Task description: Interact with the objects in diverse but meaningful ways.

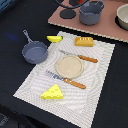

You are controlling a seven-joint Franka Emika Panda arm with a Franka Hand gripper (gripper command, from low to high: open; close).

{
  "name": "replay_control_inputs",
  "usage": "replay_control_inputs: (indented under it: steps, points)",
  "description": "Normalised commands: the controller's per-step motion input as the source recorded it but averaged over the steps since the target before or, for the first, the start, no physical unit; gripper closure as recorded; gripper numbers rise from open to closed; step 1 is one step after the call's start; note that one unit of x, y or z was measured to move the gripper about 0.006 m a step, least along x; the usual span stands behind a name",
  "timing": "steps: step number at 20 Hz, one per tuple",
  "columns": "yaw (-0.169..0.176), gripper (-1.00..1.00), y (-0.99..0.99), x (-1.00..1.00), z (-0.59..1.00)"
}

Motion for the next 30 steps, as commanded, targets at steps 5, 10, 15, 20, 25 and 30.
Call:
replay_control_inputs:
  steps: [5, 10, 15, 20, 25, 30]
  points:
    - [0.000, 1.00, 0.74, 0.68, 0.02]
    - [0.000, 1.00, 0.75, 0.61, 0.09]
    - [0.000, 1.00, 0.77, 0.46, 0.05]
    - [0.000, 1.00, 0.54, 0.52, 0.03]
    - [0.000, 1.00, 0.17, 0.48, -0.01]
    - [0.000, 1.00, 0.14, 0.39, -0.08]
